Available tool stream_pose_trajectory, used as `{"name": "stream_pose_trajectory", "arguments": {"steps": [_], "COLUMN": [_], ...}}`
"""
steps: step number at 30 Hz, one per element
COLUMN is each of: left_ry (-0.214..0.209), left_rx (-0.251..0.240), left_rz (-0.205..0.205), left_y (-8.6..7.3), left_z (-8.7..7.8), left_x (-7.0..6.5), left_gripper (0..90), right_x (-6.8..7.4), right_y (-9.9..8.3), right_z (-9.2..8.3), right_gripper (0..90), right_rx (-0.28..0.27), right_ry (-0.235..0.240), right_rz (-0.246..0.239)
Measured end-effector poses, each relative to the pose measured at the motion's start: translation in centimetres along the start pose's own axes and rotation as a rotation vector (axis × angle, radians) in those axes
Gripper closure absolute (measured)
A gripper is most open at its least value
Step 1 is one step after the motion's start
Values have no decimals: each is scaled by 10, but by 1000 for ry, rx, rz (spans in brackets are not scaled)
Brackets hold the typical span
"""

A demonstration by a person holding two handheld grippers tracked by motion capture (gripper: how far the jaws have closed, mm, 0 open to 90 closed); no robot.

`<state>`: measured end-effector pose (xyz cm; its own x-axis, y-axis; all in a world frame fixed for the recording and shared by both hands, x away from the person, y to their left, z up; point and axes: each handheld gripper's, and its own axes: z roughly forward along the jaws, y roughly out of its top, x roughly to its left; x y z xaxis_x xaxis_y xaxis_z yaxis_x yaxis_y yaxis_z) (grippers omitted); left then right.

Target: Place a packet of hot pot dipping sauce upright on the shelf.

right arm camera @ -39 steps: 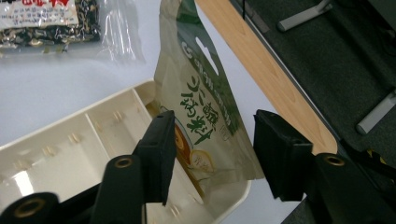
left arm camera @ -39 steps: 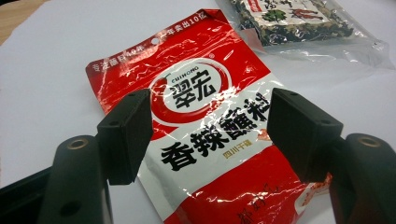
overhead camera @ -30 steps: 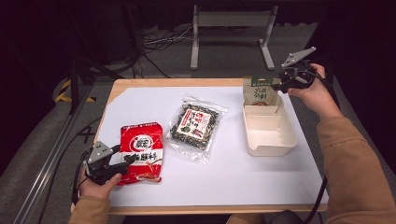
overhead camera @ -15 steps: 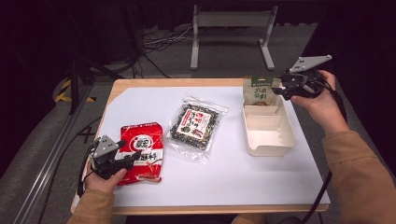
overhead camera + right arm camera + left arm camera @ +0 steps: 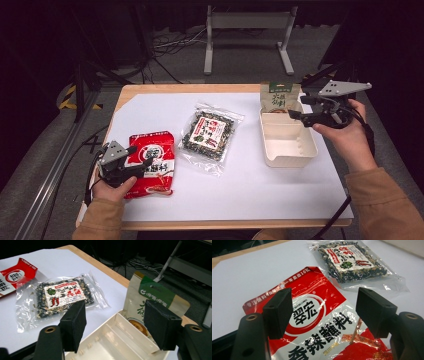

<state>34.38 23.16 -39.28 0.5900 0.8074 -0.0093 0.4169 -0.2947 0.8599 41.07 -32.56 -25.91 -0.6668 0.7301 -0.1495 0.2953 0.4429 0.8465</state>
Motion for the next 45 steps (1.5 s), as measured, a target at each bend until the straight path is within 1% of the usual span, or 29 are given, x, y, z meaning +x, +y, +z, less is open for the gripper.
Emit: {"name": "stream_pose_trajectory", "arguments": {"steps": [2, 4, 7, 9, 10, 11, 13, 14, 16, 18, 19, 20, 25, 27, 28, 29, 30, 31, 32, 33, 36, 39, 45], "left_ry": [1, -4, -14, -30, -36, -36, -35, -44, -58, -40, -42, -40, -44, -54, -57, -50, -50, -39, -37, -40, -46, -47, -47], "left_rx": [-5, -17, -22, -16, -10, -10, -2, 3, 13, 19, 15, 17, 7, 1, 4, 7, 7, 26, 42, 43, 38, 31, 14], "left_rz": [-3, -4, -1, 9, 21, 21, 38, 39, 43, 38, 28, 28, 25, 7, 5, -3, -3, -14, -17, -20, -29, -26, -21], "left_y": [0, 0, 0, 1, 2, 2, 3, 4, 5, 6, 7, 8, 11, 12, 14, 15, 15, 16, 16, 16, 17, 19, 22], "left_z": [-2, -5, -7, -7, -8, -8, -9, -9, -9, -9, -8, -9, -11, -11, -11, -10, -10, -9, -7, -6, -5, -4, -2], "left_x": [1, 3, 5, 7, 8, 8, 10, 11, 14, 17, 19, 21, 28, 31, 34, 36, 36, 38, 41, 42, 45, 49, 54], "left_gripper": [304, 303, 295, 286, 281, 278, 274, 270, 257, 229, 214, 198, 185, 185, 185, 185, 188, 188, 191, 192, 191, 191, 186], "right_x": [6, 11, 22, 28, 31, 31, 37, 40, 47, 53, 56, 59, 70, 74, 76, 78, 78, 81, 84, 87, 91, 97, 106], "right_y": [-4, -7, -13, -17, -19, -19, -24, -27, -33, -38, -40, -42, -49, -51, -52, -53, -53, -54, -56, -57, -58, -59, -59], "right_z": [-3, -4, -4, -4, -4, -4, -5, -4, -1, 2, 4, 5, 5, 7, 8, 10, 10, 11, 13, 16, 18, 23, 30], "right_gripper": [348, 347, 355, 360, 363, 363, 365, 365, 369, 377, 379, 378, 380, 380, 378, 375, 375, 372, 369, 370, 373, 380, 380], "right_rx": [-13, -25, -38, -42, -50, -50, -77, -86, -85, -87, -89, -91, -125, -108, -106, -106, -106, -96, -97, -92, -87, -79, -71], "right_ry": [9, 13, 28, 41, 49, 49, 70, 78, 91, 109, 115, 122, 127, 138, 142, 147, 147, 161, 180, 205, 223, 253, 281], "right_rz": [18, 31, 51, 59, 65, 65, 83, 85, 87, 98, 102, 104, 91, 71, 63, 54, 54, 43, 31, 23, 6, -15, -30]}}
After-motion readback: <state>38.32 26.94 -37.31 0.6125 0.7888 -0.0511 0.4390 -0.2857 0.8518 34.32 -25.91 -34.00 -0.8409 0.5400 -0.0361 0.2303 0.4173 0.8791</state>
